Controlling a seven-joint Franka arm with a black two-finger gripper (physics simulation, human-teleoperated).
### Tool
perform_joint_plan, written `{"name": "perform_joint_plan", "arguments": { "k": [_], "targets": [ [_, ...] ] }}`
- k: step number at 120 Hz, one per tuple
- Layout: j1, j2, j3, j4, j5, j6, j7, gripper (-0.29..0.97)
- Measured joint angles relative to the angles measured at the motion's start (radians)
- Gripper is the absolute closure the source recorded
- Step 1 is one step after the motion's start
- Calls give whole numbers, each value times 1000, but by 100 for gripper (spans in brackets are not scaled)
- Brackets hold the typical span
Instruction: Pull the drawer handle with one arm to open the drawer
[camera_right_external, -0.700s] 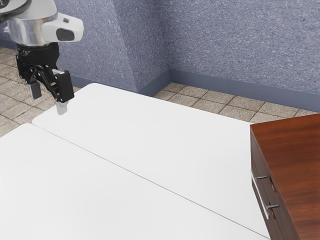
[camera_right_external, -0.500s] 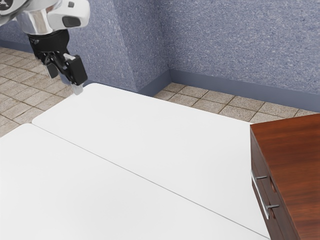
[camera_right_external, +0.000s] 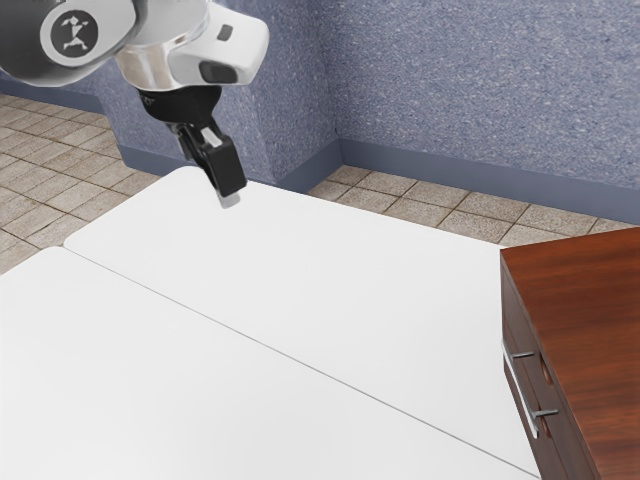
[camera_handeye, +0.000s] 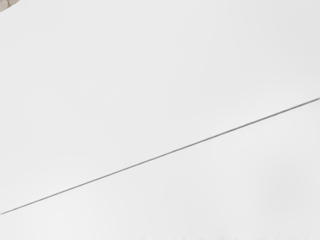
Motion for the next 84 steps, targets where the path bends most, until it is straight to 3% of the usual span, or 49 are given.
{"name": "perform_joint_plan", "arguments": {
  "k": [11,43,84],
  "targets": [
    [33,1,-49,-20,3,6,14,0],
    [295,-7,-400,-142,-13,106,90,0],
    [310,-6,-415,-297,-105,391,301,0]
  ]
}}
